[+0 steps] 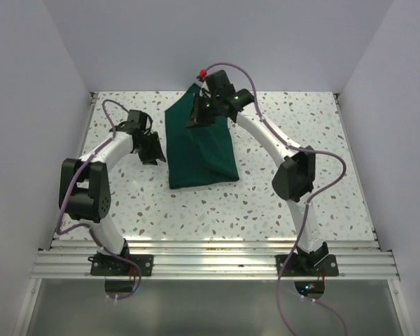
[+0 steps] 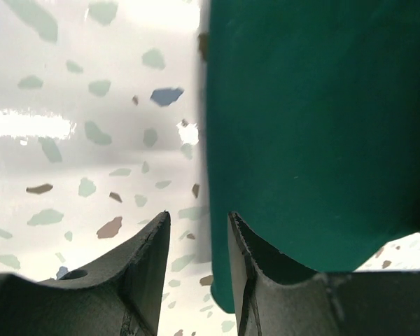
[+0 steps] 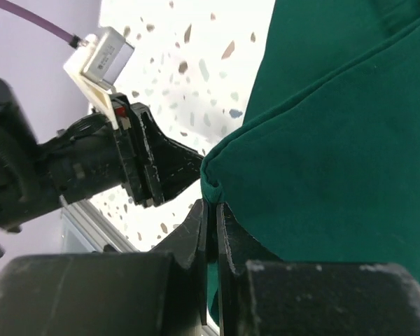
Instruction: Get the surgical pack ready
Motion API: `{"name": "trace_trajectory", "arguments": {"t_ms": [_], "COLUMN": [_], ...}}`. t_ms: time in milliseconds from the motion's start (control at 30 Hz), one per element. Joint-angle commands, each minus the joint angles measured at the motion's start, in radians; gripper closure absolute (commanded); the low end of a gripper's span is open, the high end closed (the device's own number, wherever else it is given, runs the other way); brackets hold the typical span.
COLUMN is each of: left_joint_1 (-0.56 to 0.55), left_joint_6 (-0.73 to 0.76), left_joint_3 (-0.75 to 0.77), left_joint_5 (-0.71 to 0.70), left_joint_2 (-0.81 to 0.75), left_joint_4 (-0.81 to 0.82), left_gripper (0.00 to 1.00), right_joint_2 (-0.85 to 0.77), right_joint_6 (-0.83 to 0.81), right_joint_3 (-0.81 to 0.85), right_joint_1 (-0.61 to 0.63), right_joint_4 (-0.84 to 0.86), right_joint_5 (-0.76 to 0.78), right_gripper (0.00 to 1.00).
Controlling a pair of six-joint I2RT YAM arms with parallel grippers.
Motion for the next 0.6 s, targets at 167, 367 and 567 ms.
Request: {"name": "trace_trajectory", "arguments": {"t_ms": [167, 367, 567], "left_joint_1": [0.015, 0.044, 0.053], "left_joint_6": [-0.011, -0.003, 0.004], "left_joint_3": [-0.091, -0.094, -0.093], "left_joint_5": [-0.052, -0.052, -0.040], "left_joint_2": [-0.085, -0.105, -0.125], "left_joint_4": [0.060, 0.043, 0.036], "left_gripper": [0.58, 0.58, 0.58], "right_joint_2": [0.093, 0.142, 0.197], "right_joint_6": [0.024, 0.060, 0.096], "right_joint_3": [0.046, 0.051, 0.064], "right_joint_1": [0.065, 0.068, 0.069], "right_joint_4": [0.068, 0.112, 0.146], "right_joint_5": [-0.057, -0.043, -0.040], "right_gripper": [1.00, 1.00, 1.00]}}
